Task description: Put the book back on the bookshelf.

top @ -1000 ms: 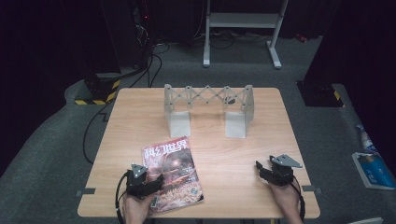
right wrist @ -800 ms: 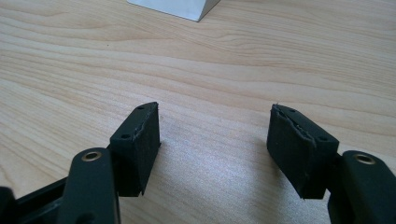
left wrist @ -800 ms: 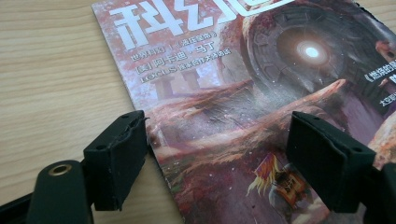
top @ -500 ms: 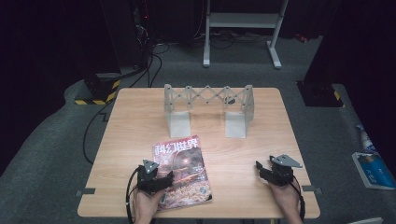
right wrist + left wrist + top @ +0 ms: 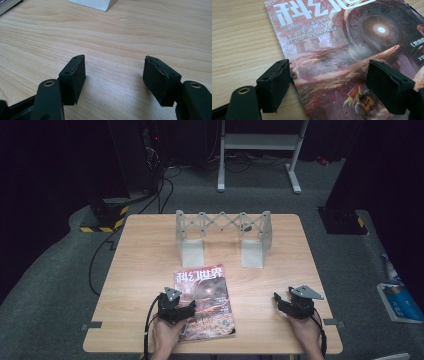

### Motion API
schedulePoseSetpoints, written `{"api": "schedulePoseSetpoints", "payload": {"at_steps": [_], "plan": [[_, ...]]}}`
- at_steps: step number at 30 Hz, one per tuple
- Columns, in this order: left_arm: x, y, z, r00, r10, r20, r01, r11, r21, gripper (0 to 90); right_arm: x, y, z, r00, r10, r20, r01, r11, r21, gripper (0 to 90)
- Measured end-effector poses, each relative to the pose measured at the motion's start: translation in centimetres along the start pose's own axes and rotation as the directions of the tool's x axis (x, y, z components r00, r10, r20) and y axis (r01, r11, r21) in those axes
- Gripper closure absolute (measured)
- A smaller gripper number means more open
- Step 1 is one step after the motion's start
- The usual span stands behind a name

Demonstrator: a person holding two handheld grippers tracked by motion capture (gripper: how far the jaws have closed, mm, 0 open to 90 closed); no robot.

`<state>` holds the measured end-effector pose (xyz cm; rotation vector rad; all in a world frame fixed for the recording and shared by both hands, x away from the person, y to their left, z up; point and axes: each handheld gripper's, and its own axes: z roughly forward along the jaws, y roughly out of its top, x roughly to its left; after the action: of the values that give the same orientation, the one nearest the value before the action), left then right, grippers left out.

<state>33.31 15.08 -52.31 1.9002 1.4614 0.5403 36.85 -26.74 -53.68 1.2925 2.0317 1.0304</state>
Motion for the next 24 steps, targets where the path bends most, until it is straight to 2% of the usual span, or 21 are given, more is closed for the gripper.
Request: {"api": "schedulePoseSetpoints", "payload": {"at_steps": [11,24], "plan": [[-2.3,1.2,1.6,0.9994,0.024,0.026,-0.023,0.9997,-0.009,19.1,0.0,0.0,0.0,1.0,0.0,0.0,0.0,1.0,0.0,34.8],[-4.4,2.4,2.8,0.9967,0.055,0.059,-0.056,0.9984,0.01,18.8,0.0,0.0,0.0,1.0,0.002,-0.001,-0.002,1.0,0.001,34.8]]}}
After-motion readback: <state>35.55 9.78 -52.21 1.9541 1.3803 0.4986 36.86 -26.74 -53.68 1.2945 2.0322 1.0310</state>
